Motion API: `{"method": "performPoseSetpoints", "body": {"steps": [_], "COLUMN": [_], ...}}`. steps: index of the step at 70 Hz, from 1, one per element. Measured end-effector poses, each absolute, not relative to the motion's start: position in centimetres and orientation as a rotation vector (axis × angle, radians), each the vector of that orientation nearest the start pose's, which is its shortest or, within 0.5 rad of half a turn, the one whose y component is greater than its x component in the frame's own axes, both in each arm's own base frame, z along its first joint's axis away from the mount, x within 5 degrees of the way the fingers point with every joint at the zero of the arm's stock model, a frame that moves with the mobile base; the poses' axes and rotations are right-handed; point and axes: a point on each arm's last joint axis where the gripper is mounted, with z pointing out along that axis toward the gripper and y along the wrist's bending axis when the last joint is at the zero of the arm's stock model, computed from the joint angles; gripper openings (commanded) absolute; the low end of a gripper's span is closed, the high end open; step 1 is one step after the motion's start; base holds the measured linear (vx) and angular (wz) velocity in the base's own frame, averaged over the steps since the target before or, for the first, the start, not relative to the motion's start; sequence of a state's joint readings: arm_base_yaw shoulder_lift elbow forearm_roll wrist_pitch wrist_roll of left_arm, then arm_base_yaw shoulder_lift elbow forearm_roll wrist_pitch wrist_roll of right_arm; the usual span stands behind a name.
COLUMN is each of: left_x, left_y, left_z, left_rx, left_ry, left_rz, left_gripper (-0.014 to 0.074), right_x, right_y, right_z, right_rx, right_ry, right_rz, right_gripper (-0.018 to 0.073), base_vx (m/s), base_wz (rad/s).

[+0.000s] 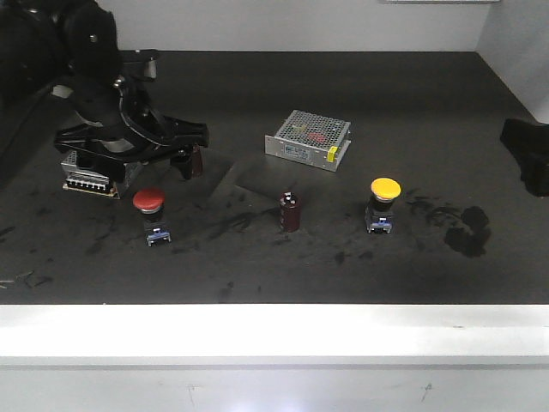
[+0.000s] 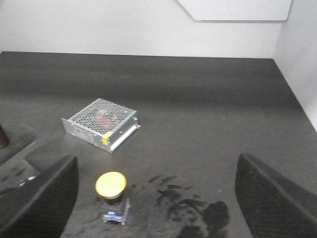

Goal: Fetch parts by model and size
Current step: 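Move the left gripper down over the red-capped push-button switch, then close the left gripper on the red-capped switch body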

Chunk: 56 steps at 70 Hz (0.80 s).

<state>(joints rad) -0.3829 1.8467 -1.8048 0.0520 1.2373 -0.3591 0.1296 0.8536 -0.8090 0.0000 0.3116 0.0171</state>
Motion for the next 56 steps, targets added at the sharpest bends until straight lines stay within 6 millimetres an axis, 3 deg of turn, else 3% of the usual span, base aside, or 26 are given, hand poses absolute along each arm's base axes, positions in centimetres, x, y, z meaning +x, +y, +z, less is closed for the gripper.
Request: {"method": "performPoseSetpoints", "body": {"steps": [15,32,56], "left_x": [37.9,37.9,37.2], "left_y": [-14.1,-14.0,-14.0], "left_z": [32.3,32.1,29.6], "left_rx": [0.003,-0.009,-0.033], "left_ry": [2.765,2.769,2.864], "left_rz": [-0.018,-0.009,-0.011], "left_gripper": [0.0587,0.0587,0.0587], "right_x": [17.8,17.8,17.7], "right_y": [2.9,3.0,3.4], "right_z": [37.0,36.9,36.9], "right_rx": [-0.134,-0.136,-0.162], "right_ry": [1.838,1.839,1.837], "right_rz": [0.126,0.127,0.143], "right_gripper": [0.0594,0.0594,0.0594], "base_vx": [0.00,0.00,0.00], "base_wz": [0.00,0.00,0.00]}}
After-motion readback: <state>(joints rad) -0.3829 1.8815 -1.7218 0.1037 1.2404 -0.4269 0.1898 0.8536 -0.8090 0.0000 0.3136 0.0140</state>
